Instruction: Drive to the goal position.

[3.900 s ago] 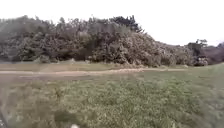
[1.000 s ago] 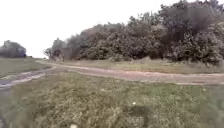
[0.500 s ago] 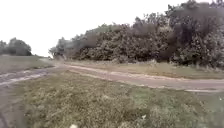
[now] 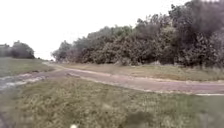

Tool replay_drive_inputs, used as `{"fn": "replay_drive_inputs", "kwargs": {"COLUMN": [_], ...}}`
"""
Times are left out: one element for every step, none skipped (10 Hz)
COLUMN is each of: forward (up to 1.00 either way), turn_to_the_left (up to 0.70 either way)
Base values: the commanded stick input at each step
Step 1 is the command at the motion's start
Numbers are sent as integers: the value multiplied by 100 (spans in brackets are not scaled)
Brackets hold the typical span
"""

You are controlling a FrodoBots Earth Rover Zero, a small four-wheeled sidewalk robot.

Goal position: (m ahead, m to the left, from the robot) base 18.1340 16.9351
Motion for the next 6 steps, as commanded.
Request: {"fn": "replay_drive_inputs", "kwargs": {"forward": [70,70,70,70,70,70], "turn_to_the_left": [0,0,0,0,0,0]}}
